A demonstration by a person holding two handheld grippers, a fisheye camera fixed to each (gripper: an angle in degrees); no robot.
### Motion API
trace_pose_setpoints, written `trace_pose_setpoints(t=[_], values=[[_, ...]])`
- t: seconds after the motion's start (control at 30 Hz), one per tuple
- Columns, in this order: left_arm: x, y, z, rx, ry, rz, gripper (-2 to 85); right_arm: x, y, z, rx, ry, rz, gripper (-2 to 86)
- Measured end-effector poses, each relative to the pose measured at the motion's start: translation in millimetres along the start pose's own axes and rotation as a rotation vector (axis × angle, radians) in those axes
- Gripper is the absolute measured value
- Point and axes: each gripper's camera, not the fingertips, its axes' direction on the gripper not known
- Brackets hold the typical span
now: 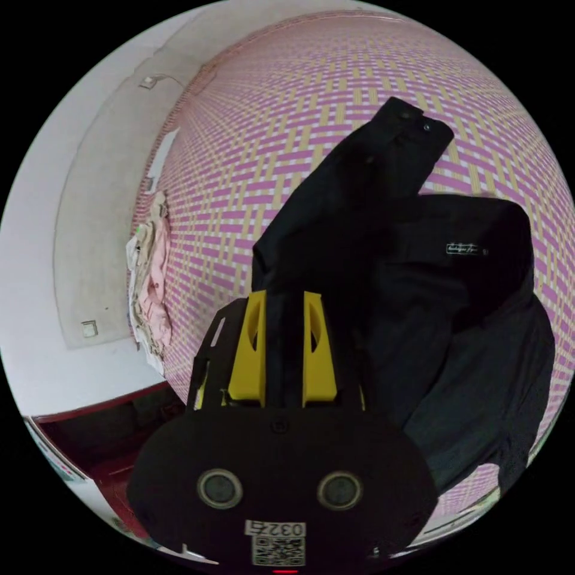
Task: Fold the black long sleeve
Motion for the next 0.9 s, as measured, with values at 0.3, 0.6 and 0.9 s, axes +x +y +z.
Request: trace_pose_setpoints(t=[0.3,0.6,0.9], values=[[20,6,-32,0.002,0.008,-0.013,-0.9,-2,-57,3,-0.022,-0.053,-0.056,0.3],[32,-2,-33,-0.039,0.014,-0.015,-0.9,3,-104,31,-0.186,-0.197,0.031,10.5],[39,13,-42,-0.023,0.000,-0.042,-0.9,-15,-160,68,-0.314,-0.090,0.108,8.0]])
